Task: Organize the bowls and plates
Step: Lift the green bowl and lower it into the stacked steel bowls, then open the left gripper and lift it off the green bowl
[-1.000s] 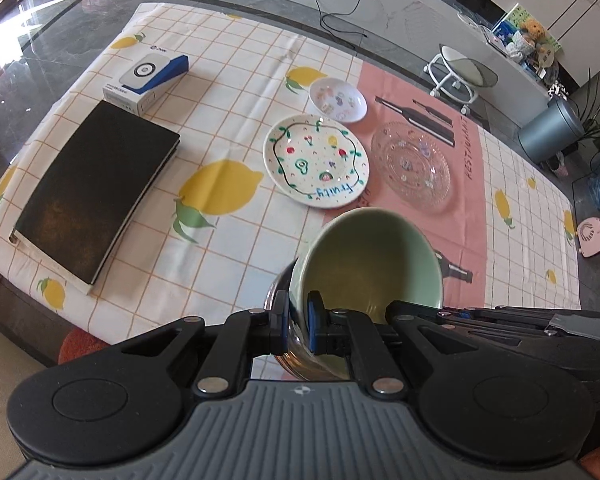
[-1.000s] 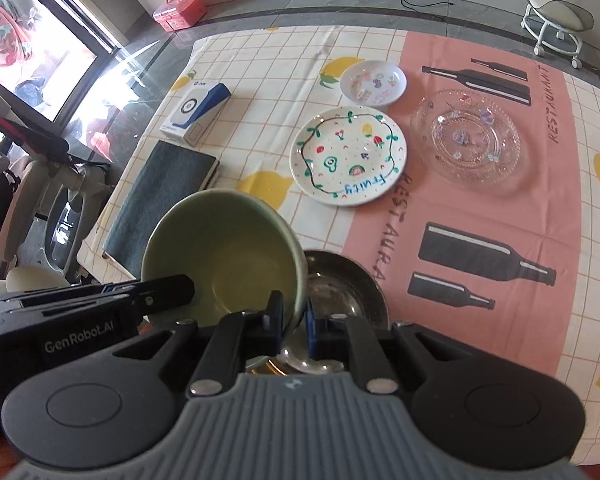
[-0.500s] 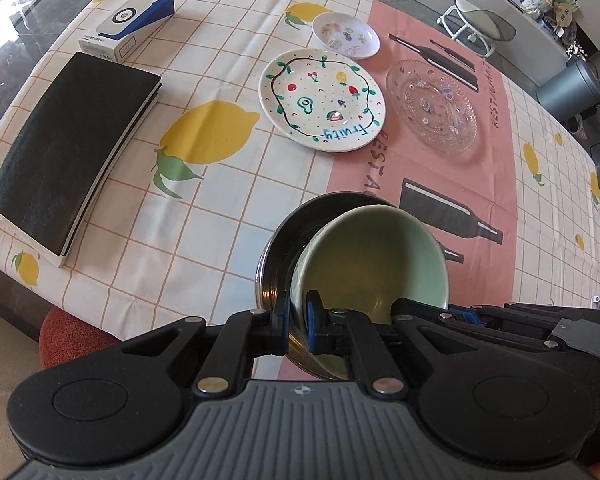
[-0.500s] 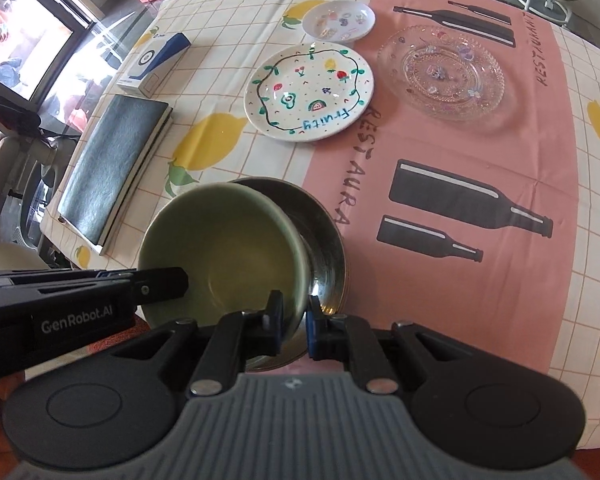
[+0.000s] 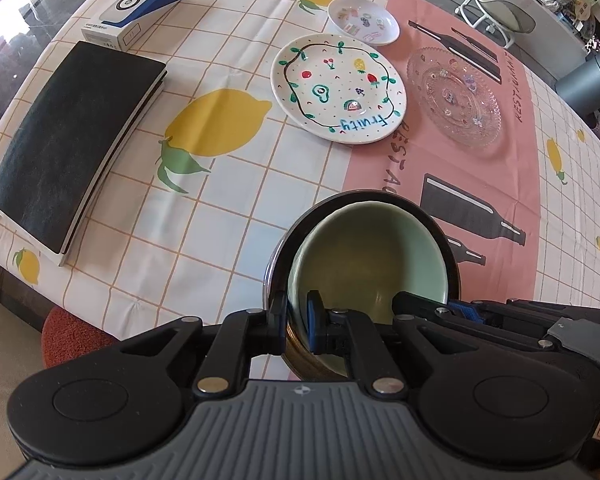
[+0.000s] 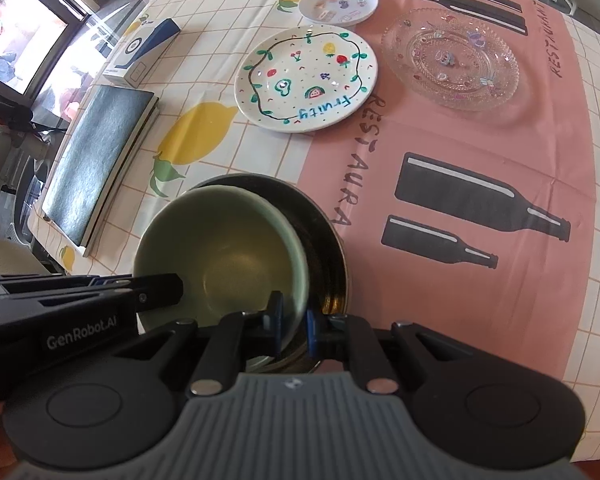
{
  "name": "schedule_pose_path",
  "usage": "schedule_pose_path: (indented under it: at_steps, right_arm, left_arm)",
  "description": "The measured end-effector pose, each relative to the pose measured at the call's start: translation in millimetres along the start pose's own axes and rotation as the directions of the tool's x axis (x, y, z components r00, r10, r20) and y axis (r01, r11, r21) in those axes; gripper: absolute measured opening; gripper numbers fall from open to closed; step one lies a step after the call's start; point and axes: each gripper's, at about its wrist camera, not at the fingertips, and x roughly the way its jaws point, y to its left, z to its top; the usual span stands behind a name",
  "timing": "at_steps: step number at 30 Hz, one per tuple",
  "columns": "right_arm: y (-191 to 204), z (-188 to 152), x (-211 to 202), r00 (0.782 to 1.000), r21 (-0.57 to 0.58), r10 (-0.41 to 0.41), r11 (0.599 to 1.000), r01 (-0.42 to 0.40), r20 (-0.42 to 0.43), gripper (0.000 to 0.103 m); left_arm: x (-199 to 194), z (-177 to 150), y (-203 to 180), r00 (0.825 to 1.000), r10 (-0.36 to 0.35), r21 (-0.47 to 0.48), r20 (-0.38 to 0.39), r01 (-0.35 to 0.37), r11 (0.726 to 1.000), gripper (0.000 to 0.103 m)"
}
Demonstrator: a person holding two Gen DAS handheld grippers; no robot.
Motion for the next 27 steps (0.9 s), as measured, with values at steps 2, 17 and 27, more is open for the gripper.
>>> schedule_pose_path:
  at_steps: [2,17,27]
  right_arm:
    - [2.4,1.0,0.8,1.0,-0.01,-0.016,1.0,0.016,0.006,0.009]
    - [4.6,8.7,11.0,0.999,-0.01,-0.042,0.999,0.042,-0.018,0.009]
    - [10.7,11.5,8.9,0.997,-0.041,-0.079,0.996,0.079,0.001,0.006]
  left_arm:
    - [1.0,1.7,0.6,1.0,0.0,-0.011,-0.008,0.0,1.0,0.009]
    - [-13.2,13.2,1.1,0.999,-0.022,-0.008,-0.026,0.022,1.0,0.024]
    - [-30.9,17.0,-8.4,0.999,-0.032,0.041,0.042,0.031,0.999,0.033]
